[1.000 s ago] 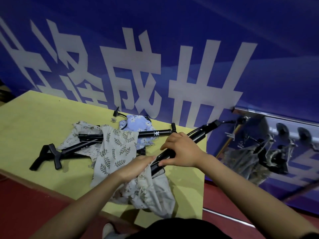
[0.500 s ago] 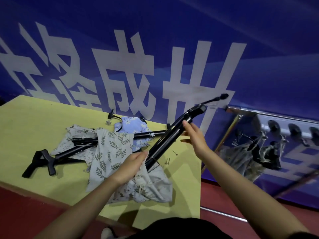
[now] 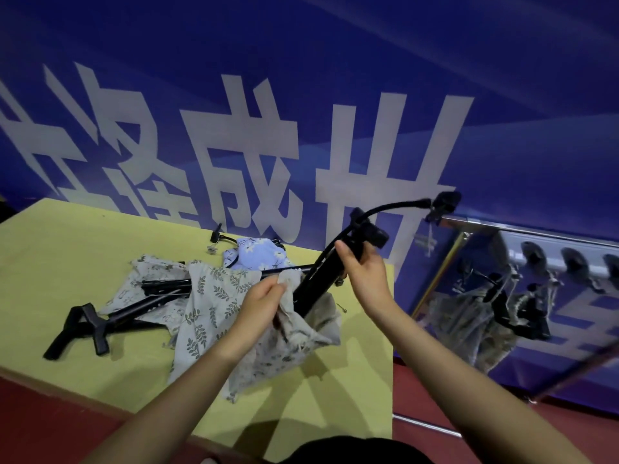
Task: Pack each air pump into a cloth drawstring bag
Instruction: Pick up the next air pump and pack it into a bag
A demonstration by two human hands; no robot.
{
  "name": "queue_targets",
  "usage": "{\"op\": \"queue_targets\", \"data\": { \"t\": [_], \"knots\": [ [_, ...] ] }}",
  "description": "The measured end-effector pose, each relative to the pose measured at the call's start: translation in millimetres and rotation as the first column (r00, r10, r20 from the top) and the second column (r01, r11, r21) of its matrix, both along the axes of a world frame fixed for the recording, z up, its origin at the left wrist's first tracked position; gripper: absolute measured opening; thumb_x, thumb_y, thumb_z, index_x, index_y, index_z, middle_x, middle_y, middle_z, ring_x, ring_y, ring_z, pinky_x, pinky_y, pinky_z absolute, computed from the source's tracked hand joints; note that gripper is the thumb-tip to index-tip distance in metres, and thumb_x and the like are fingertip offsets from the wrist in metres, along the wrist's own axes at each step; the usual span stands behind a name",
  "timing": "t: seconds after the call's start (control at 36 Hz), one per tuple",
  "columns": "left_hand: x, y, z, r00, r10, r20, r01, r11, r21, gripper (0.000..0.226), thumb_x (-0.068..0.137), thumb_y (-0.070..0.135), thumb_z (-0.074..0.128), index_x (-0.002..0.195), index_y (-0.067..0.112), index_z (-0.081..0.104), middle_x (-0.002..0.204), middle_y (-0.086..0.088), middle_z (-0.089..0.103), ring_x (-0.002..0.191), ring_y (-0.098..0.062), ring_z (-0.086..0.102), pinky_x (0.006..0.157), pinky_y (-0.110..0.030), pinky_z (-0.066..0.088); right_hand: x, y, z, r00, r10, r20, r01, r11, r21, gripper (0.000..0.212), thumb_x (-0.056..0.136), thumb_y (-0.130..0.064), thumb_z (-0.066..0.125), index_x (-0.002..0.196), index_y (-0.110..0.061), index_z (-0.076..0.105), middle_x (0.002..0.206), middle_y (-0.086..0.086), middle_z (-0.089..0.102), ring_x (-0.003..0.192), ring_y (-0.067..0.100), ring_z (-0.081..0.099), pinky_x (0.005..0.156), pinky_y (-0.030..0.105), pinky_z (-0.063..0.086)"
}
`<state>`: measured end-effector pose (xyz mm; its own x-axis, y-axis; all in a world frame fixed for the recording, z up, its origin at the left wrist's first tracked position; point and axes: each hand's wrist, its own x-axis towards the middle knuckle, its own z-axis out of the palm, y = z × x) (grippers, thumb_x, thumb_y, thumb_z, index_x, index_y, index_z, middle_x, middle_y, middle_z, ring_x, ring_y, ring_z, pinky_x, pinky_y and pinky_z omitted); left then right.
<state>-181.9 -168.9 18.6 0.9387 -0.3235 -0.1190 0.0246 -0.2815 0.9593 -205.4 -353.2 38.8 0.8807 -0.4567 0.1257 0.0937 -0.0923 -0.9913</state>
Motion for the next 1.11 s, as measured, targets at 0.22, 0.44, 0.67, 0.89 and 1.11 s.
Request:
{"op": "queue_targets", "data": {
  "t": [0.22,0.44,0.67,0.89,1.11],
  "knots": [
    [2,-15,28,0.985,0.054,-0.161,-0.091,0.968,-0.233,0.025,0.096,0.008,0.049,0.081,0.016,0.066,0.08,0.005,0.072,0.084,-0.007,0.066,0.082,-0.024,0.048,-20,13,-15,0.991,0.115,-0.067,-0.119,0.991,-0.059,0.009,0.088,-0.014,0.069,0.094,-0.015,0.062,0.092,0.008,0.069,0.086,0.013,0.063,0.075,0.019,0.049],
    [16,-3,33,0.959,0.081,-0.273,-0.189,0.899,-0.396,0.02,0.1,0.009,0.041,0.095,0.01,0.06,0.074,0.004,0.071,0.079,-0.016,0.063,0.071,-0.029,0.052,-33,19,-12,0.936,0.351,-0.042,-0.338,0.853,-0.399,0.042,0.088,-0.047,0.055,0.108,-0.01,0.059,0.104,0.004,0.066,0.104,0.021,0.061,0.091,0.035,0.048],
    [6,0,37,0.94,-0.016,-0.34,-0.144,0.886,-0.44,0.036,0.102,0.015,0.033,0.102,0.009,0.068,0.096,-0.007,0.075,0.091,-0.016,0.07,0.082,-0.03,0.05,-36,30,-17,0.949,0.313,-0.036,-0.307,0.895,-0.325,0.047,0.078,-0.054,0.066,0.105,-0.016,0.058,0.096,-0.015,0.06,0.096,0.004,0.06,0.086,0.027,0.048],
    [-2,8,40,0.917,-0.017,-0.398,-0.178,0.877,-0.447,0.044,0.101,0.029,0.034,0.104,0.003,0.069,0.105,-0.016,0.072,0.103,-0.026,0.067,0.095,-0.037,0.046,-40,48,-22,0.985,0.163,-0.063,-0.158,0.984,0.082,0.018,0.096,-0.016,0.056,0.087,-0.032,0.058,0.088,-0.015,0.063,0.092,0.007,0.059,0.079,0.013,0.045],
    [-9,17,39,0.935,-0.143,-0.323,0.008,0.923,-0.386,0.061,0.087,0.054,0.056,0.122,0.003,0.063,0.122,-0.016,0.066,0.116,-0.029,0.062,0.104,-0.041,0.042,-38,52,-26,0.934,0.335,-0.121,-0.331,0.942,0.056,0.025,0.1,-0.031,0.046,0.1,-0.015,0.066,0.101,0.004,0.07,0.098,0.015,0.064,0.082,0.024,0.047]
  ]
}}
